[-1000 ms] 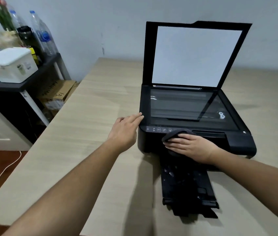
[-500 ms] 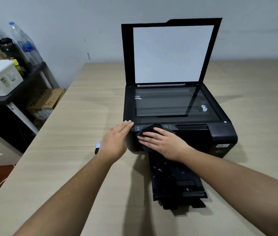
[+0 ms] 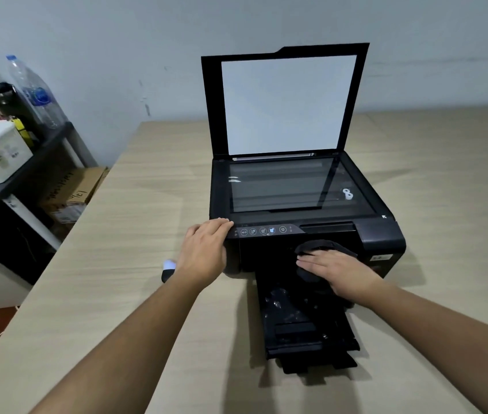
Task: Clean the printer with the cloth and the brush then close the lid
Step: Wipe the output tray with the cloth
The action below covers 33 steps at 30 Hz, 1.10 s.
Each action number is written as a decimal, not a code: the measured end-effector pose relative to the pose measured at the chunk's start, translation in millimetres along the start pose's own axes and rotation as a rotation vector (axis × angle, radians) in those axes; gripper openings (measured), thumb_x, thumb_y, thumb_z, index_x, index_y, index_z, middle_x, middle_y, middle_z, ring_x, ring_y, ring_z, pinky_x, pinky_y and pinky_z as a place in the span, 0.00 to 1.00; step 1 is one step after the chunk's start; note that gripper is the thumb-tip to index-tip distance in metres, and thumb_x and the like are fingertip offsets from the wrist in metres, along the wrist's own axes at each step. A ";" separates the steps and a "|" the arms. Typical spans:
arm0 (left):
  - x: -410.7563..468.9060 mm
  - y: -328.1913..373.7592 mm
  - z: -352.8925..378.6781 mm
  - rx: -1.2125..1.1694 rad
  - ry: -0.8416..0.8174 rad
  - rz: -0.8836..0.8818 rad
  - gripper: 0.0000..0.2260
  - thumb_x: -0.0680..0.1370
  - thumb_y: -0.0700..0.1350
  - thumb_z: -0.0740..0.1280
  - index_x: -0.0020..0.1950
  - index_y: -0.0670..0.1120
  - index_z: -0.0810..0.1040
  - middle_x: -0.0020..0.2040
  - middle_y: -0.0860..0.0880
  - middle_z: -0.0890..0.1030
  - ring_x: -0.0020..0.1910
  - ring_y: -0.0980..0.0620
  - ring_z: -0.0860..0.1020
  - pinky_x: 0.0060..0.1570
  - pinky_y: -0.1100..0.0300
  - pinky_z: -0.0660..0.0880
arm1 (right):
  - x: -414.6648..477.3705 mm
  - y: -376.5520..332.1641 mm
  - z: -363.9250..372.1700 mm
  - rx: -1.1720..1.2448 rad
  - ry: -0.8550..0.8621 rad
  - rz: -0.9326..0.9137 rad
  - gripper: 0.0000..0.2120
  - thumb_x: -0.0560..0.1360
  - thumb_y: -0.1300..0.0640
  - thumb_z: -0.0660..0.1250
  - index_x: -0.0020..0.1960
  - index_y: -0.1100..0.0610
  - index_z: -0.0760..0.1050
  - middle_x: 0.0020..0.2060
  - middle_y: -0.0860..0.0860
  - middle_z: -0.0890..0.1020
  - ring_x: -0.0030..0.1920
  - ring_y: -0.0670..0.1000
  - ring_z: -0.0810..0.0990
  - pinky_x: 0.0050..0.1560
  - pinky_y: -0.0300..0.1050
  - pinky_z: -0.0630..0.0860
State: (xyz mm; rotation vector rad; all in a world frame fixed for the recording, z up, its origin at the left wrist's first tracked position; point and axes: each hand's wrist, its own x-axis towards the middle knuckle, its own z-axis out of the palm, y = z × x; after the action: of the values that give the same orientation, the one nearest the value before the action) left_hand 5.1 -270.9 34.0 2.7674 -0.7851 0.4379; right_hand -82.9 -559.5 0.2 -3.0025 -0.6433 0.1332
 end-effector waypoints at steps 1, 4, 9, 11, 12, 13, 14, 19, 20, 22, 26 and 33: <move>1.3 1.4 1.6 -0.009 0.002 0.008 0.25 0.67 0.34 0.62 0.64 0.45 0.77 0.62 0.50 0.79 0.61 0.49 0.77 0.59 0.53 0.69 | 3.7 -6.5 1.2 0.077 0.001 0.041 0.35 0.71 0.71 0.57 0.74 0.49 0.59 0.73 0.44 0.62 0.74 0.47 0.58 0.74 0.41 0.51; 0.1 6.5 8.1 -0.050 0.000 0.002 0.27 0.67 0.33 0.61 0.65 0.45 0.75 0.64 0.50 0.77 0.63 0.50 0.75 0.59 0.55 0.68 | 20.2 -26.3 17.6 0.301 -0.073 0.174 0.32 0.72 0.69 0.58 0.72 0.47 0.63 0.73 0.44 0.63 0.73 0.44 0.59 0.71 0.33 0.51; -6.5 4.3 13.1 -0.083 0.070 0.010 0.25 0.70 0.34 0.60 0.67 0.45 0.73 0.66 0.49 0.75 0.65 0.50 0.73 0.62 0.56 0.66 | 34.3 -35.4 28.9 0.498 -0.208 0.307 0.26 0.76 0.65 0.58 0.70 0.44 0.66 0.72 0.49 0.66 0.72 0.51 0.63 0.72 0.43 0.59; -17.9 10.0 13.7 -0.077 0.190 0.046 0.22 0.70 0.37 0.58 0.63 0.45 0.76 0.61 0.48 0.78 0.61 0.50 0.73 0.57 0.56 0.67 | 27.7 -35.1 16.3 0.584 -0.167 0.323 0.25 0.76 0.65 0.59 0.68 0.44 0.68 0.68 0.48 0.71 0.69 0.50 0.68 0.69 0.41 0.63; -26.3 14.3 16.5 -0.096 0.243 0.064 0.19 0.70 0.38 0.58 0.59 0.45 0.77 0.56 0.48 0.79 0.56 0.49 0.74 0.53 0.56 0.68 | 21.6 -34.7 9.4 0.621 -0.140 0.321 0.25 0.76 0.66 0.60 0.67 0.44 0.69 0.66 0.47 0.74 0.67 0.47 0.70 0.68 0.40 0.65; -35.7 18.4 22.3 -0.131 0.267 0.088 0.17 0.70 0.39 0.58 0.56 0.46 0.77 0.51 0.48 0.79 0.51 0.49 0.74 0.49 0.56 0.68 | 13.8 -34.0 1.9 0.654 -0.117 0.316 0.24 0.76 0.66 0.60 0.67 0.45 0.70 0.63 0.45 0.76 0.65 0.44 0.72 0.66 0.37 0.66; -45.1 22.8 28.5 -0.179 0.254 0.109 0.14 0.70 0.39 0.58 0.53 0.46 0.77 0.47 0.48 0.79 0.46 0.49 0.74 0.45 0.56 0.69 | 5.1 -32.2 -4.0 0.681 -0.106 0.318 0.24 0.75 0.66 0.61 0.66 0.46 0.70 0.60 0.43 0.77 0.63 0.42 0.72 0.63 0.33 0.66; -79.9 49.1 57.0 -0.535 -0.316 -0.248 0.10 0.78 0.42 0.60 0.59 0.47 0.74 0.49 0.52 0.74 0.43 0.52 0.75 0.45 0.62 0.70 | -25.1 -26.8 -7.7 0.745 0.068 0.430 0.22 0.74 0.65 0.66 0.65 0.49 0.73 0.57 0.42 0.79 0.60 0.42 0.75 0.54 0.22 0.65; -81.7 53.8 63.1 -0.664 -0.409 -0.407 0.11 0.79 0.43 0.61 0.61 0.46 0.73 0.51 0.50 0.74 0.45 0.53 0.75 0.46 0.65 0.69 | -26.2 -28.3 -0.3 0.717 0.116 0.479 0.21 0.74 0.63 0.67 0.65 0.49 0.73 0.59 0.44 0.78 0.61 0.44 0.74 0.56 0.26 0.66; -79.7 61.6 70.2 -1.020 -0.547 -0.741 0.12 0.81 0.45 0.59 0.63 0.44 0.73 0.49 0.49 0.76 0.45 0.53 0.74 0.47 0.64 0.68 | -24.9 -34.0 17.6 0.584 0.156 0.559 0.20 0.74 0.57 0.67 0.65 0.48 0.72 0.61 0.45 0.78 0.63 0.47 0.74 0.62 0.37 0.68; -72.0 67.9 73.3 -1.466 -0.674 -1.019 0.15 0.83 0.44 0.51 0.58 0.41 0.75 0.46 0.48 0.80 0.48 0.48 0.79 0.42 0.59 0.75 | -25.1 -45.1 42.3 0.247 -0.011 0.503 0.22 0.78 0.45 0.56 0.71 0.46 0.63 0.70 0.42 0.68 0.73 0.44 0.60 0.70 0.44 0.61; -62.6 72.0 68.7 -1.477 -0.640 -1.123 0.18 0.81 0.37 0.47 0.52 0.44 0.77 0.47 0.44 0.82 0.44 0.47 0.81 0.38 0.56 0.77 | 9.9 -55.2 49.1 0.436 -0.091 0.372 0.26 0.79 0.49 0.57 0.75 0.51 0.56 0.75 0.45 0.56 0.76 0.46 0.49 0.74 0.43 0.52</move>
State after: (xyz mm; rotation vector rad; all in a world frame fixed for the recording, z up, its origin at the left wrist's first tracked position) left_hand -69.6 -321.6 -41.4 1.4086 0.3979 -0.8972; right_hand -101.1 -502.8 -44.6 -2.6603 -0.0371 0.3762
